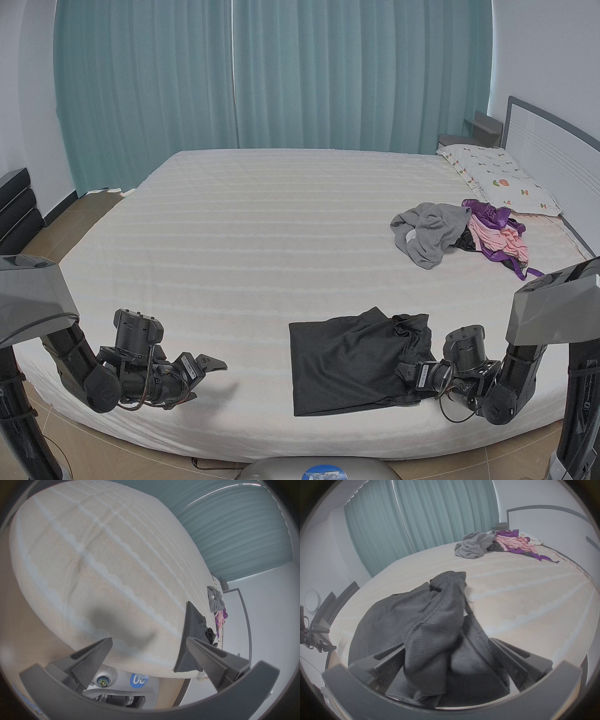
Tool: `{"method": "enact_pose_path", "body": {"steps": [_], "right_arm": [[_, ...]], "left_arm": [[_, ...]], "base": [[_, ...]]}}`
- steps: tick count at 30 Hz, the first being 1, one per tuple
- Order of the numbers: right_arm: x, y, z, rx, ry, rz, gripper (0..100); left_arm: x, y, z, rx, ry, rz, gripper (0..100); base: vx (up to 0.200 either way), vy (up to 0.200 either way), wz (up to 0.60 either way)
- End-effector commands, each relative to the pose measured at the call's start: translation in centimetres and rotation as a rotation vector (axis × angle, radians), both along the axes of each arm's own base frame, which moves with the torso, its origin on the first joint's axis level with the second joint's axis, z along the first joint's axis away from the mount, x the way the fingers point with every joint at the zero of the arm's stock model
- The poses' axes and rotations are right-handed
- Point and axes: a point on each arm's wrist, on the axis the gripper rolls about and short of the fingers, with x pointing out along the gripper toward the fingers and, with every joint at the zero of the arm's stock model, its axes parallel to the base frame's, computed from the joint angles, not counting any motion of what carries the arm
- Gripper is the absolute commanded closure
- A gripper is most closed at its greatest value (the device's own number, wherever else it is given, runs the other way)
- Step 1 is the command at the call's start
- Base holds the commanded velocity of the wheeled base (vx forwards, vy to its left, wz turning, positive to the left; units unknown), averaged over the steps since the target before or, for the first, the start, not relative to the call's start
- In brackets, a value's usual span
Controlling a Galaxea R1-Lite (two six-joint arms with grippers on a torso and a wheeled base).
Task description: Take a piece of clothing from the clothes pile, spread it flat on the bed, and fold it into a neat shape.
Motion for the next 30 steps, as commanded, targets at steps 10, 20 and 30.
{"method": "enact_pose_path", "body": {"steps": [10, 20, 30], "right_arm": [[-0.4, -6.2, 1.0, 0.002, 0.023, -0.165, 0], [-0.3, -7.3, 4.0, 0.146, -0.131, -0.117, 0], [0.2, -5.6, 0.9, 0.208, -0.024, -0.020, 0]], "left_arm": [[0.1, 0.0, -0.3, 0.010, 0.003, -0.001, 0], [0.1, 0.0, -0.3, 0.010, 0.005, -0.001, 0], [0.1, 0.0, -0.3, 0.010, 0.005, -0.001, 0]], "base": [[0.000, 0.000, 0.00], [0.000, 0.000, 0.00], [0.000, 0.000, 0.00]]}}
